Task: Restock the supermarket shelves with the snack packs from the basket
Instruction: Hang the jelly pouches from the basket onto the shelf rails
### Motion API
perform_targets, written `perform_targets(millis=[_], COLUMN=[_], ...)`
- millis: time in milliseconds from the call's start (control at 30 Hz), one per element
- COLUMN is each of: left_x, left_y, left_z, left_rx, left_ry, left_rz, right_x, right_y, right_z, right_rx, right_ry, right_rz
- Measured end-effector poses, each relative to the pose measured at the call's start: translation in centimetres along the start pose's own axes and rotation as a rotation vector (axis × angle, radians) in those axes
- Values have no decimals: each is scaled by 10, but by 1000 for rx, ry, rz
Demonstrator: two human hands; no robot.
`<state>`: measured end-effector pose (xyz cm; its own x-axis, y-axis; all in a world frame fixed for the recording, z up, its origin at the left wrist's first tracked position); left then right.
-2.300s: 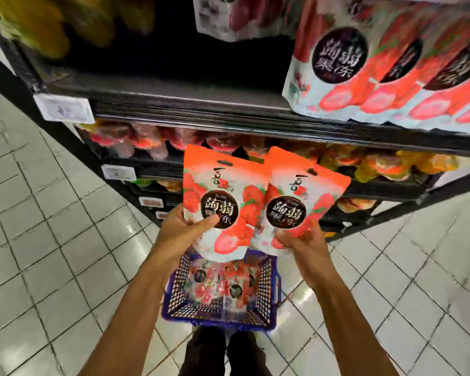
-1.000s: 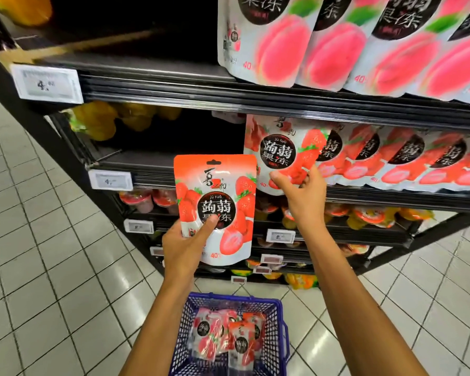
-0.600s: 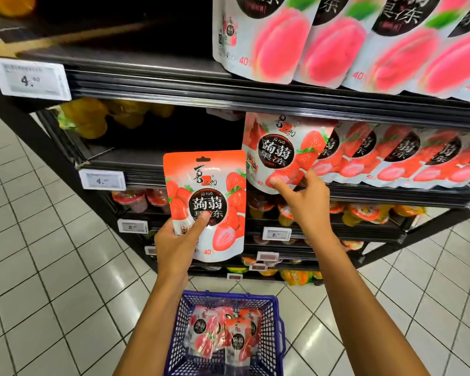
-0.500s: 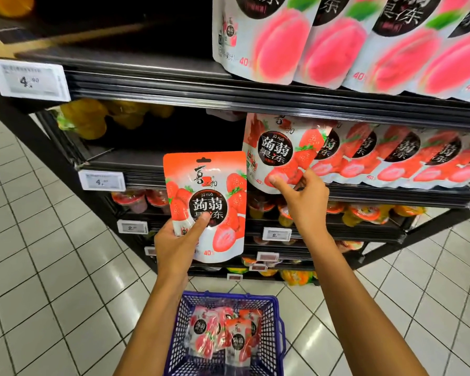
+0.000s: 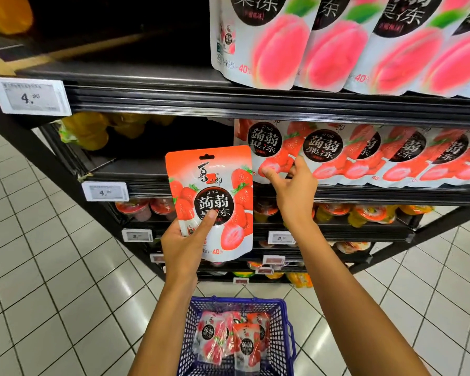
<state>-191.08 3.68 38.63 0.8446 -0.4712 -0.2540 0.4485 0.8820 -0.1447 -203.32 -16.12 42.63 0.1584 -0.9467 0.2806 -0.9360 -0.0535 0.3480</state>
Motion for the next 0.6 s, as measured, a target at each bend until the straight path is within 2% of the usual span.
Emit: perform_targets(millis=[133, 400, 600], left_x=[0, -5, -2], left_y=[-4, -12, -16], left_z=[0, -2, 0], left_rx=[-3, 0, 13], left_ry=[6, 10, 13], left_rz=[-11, -36, -54], right_x=[-3, -5, -10], right_y=[5, 21, 32], right_z=[9, 19, 9], right_rx=[27, -40, 17], right_ry=[-48, -14, -27], right_rz=[-33, 65, 101])
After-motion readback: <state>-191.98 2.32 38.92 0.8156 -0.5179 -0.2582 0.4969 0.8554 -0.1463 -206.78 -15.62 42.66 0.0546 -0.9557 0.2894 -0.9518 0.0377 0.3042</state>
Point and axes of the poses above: each hand's wrist, its own x-axis towards the middle knuckle, its own y-axis out of the back of the hand, z = x × y, the point moved 4 cm from there along x, towards the middle knuckle, and after that the axes turned 3 degrees about z, right-handed, at the moved point
